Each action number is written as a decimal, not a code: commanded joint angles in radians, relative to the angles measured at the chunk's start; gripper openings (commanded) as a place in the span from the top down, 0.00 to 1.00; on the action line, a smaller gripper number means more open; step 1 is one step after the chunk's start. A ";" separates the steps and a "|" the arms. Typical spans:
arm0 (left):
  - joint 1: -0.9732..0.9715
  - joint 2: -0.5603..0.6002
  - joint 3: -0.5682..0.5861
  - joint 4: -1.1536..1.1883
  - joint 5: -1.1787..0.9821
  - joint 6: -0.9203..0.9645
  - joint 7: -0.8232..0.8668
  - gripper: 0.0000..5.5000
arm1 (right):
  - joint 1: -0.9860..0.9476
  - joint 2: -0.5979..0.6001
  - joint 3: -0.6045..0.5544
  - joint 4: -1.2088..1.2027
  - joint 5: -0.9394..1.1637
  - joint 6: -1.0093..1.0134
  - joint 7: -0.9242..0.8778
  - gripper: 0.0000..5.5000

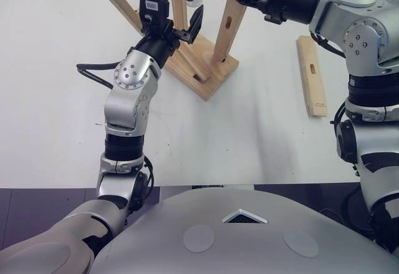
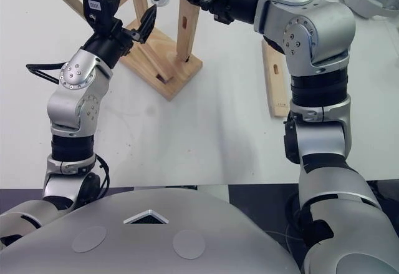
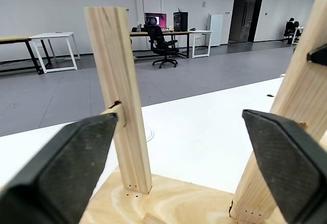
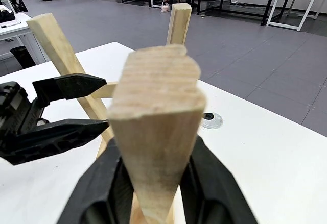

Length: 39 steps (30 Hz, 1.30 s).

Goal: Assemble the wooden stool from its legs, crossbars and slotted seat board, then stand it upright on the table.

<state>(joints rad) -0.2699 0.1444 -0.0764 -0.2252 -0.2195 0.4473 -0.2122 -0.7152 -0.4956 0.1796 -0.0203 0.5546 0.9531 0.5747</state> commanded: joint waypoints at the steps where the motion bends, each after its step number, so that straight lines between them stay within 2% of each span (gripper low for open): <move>1: -0.025 0.010 -0.001 0.020 0.015 -0.004 -0.015 0.18 | 0.039 -0.002 0.017 -0.024 -0.017 0.024 0.022 0.65; 8: -0.038 0.017 -0.004 0.036 0.014 -0.003 -0.035 0.18 | 0.053 0.028 -0.028 -0.042 -0.051 -0.011 0.006 0.40; 12: -0.047 0.020 -0.009 0.042 0.014 0.000 -0.046 0.18 | 0.090 0.020 -0.046 -0.062 -0.085 -0.052 -0.004 0.40; 18: -0.054 0.032 -0.016 0.044 0.014 0.007 -0.068 0.18 | 0.186 -0.011 -0.153 -0.125 -0.085 -0.104 -0.004 0.40; 26: 0.036 0.121 -0.009 -0.054 -0.032 0.080 -0.163 0.18 | 0.429 -0.216 -0.237 -0.274 -0.093 -0.181 0.160 0.40; 29: 0.160 0.226 -0.002 -0.120 -0.061 0.111 -0.270 0.18 | 0.450 -0.197 -0.161 -0.176 -0.233 -0.292 0.090 0.40; 31: 0.241 0.315 0.022 -0.144 -0.089 0.119 -0.361 0.18 | 0.443 -0.141 -0.081 -0.059 -0.332 -0.403 0.051 0.40; 34: 0.279 0.402 0.055 -0.108 -0.108 0.105 -0.453 0.18 | 0.417 -0.043 -0.039 0.098 -0.390 -0.489 -0.002 0.40; 37: 0.284 0.446 0.074 -0.027 -0.087 0.079 -0.485 0.18 | 0.359 0.038 -0.007 0.310 -0.460 -0.630 -0.036 0.40; 39: 0.229 0.416 0.066 0.081 -0.029 0.070 -0.410 0.18 | 0.312 0.081 0.024 0.468 -0.515 -0.743 -0.050 0.40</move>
<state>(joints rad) 0.0097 0.5740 -0.0074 -0.2282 -0.3003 0.5273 -0.6844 -0.3480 -0.4481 0.1772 0.3310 0.0852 0.2952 0.5370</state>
